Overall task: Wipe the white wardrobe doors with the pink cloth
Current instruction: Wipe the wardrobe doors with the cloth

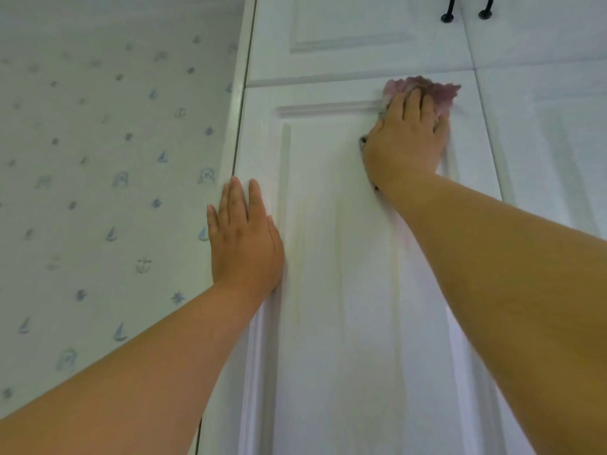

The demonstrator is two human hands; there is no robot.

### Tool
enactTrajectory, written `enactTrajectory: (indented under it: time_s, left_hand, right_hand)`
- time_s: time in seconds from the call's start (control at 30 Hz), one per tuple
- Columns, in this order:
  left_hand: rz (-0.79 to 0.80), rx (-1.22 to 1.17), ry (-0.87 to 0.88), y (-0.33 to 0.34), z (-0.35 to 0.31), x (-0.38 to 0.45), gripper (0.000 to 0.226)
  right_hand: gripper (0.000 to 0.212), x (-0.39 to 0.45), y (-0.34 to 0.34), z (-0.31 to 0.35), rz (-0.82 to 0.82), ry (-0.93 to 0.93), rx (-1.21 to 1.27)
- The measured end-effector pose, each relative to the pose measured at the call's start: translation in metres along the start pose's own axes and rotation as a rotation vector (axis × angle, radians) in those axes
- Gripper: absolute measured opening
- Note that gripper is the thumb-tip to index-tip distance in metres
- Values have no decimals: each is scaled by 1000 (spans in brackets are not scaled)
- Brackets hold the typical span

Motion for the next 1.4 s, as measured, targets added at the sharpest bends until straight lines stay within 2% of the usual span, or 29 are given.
enactTrajectory:
  time_s: [0.07, 0.17, 0.27, 0.37, 0.47, 0.53, 0.63, 0.77, 0.83, 1.07, 1.23, 1.3, 1.4]
  left_hand:
    - [-4, -20, 2, 1, -1, -2, 58]
    - [-37, -32, 18, 0, 2, 0, 59]
    - [-41, -33, 23, 0, 2, 1, 62]
    - [-28, -44, 23, 0, 2, 1, 58]
    - [-12, -27, 12, -2, 6, 2, 58]
    - [-5, -14, 8, -2, 7, 3, 59]
    - [2, -11, 6, -2, 5, 3, 59]
    - [7, -30, 2, -2, -2, 2, 58]
    - [2, -55, 0, -3, -4, 2, 58]
    - [-8, -119, 12, -5, 1, 3, 56]
    - [-49, -179, 18, -6, 5, 4, 54]
    - [-89, -256, 7, -8, 8, 4, 51]
    - [-171, -433, -73, -12, 14, -1, 49]
  right_hand:
    - [73, -9, 8, 38, 17, -89, 51]
    - [63, -34, 22, 110, 41, -427, 120]
    - [56, -39, 20, 124, 48, -553, 120]
    - [60, -28, 12, 96, 59, -535, 88]
    - [67, -14, -2, 39, -1, -400, 3]
    - [65, -7, -13, -13, -28, -317, -57]
    - [59, -8, -22, -55, 30, -268, -90]
    - [64, -9, -8, -43, 88, -166, 51]
    - [65, -10, -2, -23, 105, -178, 89]
    - [56, -20, 9, 92, 107, -510, 150]
    - [53, -25, 14, 107, 131, -612, 119]
    - [45, -48, 14, 112, 115, -695, 184]
    - [44, -108, 11, 100, 124, -735, 335]
Point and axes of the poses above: each hand's wrist, its own x-axis towards the middle knuckle, its own y-axis out of the palm, z = x × y, the point moved 5 cm from there along x, towards the middle knuckle, and after that the axes turned 1 degree about -z, right-handed, at the moved point
